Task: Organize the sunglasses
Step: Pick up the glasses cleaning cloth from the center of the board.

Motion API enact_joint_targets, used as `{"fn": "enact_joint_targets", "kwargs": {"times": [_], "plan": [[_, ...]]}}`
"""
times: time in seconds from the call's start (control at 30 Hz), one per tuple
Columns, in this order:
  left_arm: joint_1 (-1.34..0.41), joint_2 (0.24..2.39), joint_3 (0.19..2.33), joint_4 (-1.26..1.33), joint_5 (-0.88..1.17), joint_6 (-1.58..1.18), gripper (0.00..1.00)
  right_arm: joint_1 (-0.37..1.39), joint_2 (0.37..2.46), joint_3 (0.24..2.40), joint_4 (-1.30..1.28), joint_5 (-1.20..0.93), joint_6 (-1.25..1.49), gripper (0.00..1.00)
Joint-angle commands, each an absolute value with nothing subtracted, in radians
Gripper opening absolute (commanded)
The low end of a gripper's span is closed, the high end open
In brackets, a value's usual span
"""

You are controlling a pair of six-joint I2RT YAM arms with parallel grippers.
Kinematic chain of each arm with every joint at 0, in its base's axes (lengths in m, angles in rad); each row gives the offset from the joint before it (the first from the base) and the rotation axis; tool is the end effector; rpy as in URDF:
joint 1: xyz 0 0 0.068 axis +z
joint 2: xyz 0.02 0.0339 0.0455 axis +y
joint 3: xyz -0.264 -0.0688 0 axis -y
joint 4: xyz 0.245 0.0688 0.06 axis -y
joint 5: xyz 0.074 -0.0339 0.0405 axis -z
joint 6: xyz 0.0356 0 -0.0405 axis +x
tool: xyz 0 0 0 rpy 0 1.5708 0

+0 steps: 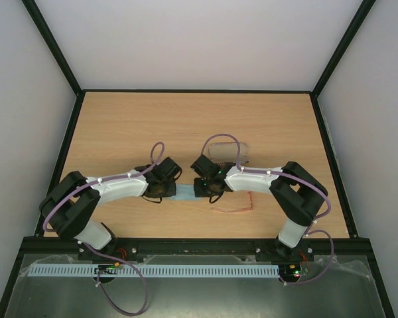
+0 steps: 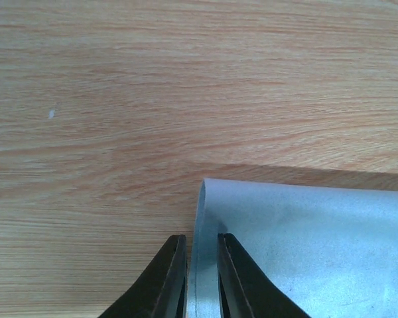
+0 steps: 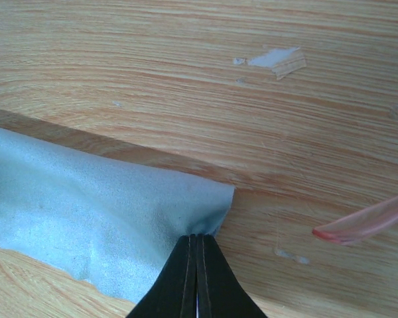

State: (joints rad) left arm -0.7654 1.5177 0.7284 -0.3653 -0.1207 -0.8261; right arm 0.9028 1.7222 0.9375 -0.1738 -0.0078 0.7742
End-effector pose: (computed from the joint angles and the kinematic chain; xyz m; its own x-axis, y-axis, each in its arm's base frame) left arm 0.1943 -0.1807 0.1455 -0.9269 -0.1217 -0.3550 -0.0426 0.9740 -0.2226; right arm 0.2095 0.2660 0.1541 -0.9132 -0.0287 -0.4065 -0.2089 0.8895 0.4064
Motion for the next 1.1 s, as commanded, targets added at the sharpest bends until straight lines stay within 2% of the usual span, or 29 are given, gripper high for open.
{"fn": "enact_joint_targets", "kwargs": {"times": [0.0, 0.43, 1.07], "plan": [[-0.772, 1.532, 0.723, -0.359, -0.117, -0.812, 0.14, 0.908, 1.709, 0.93, -0.192, -0.005, 0.767, 0.01], [-0.782, 1.523, 0.702, -0.348, -0.104, -0.825, 0.02, 0.908, 1.717, 0.93, -0.191, -0.003, 0.762, 0.01], [-0.782, 1.375, 0.852, -0.446, -0.063, -0.831, 0.02, 0.907, 1.617, 1.026, -0.306, 0.02, 0.741, 0.01]]}}
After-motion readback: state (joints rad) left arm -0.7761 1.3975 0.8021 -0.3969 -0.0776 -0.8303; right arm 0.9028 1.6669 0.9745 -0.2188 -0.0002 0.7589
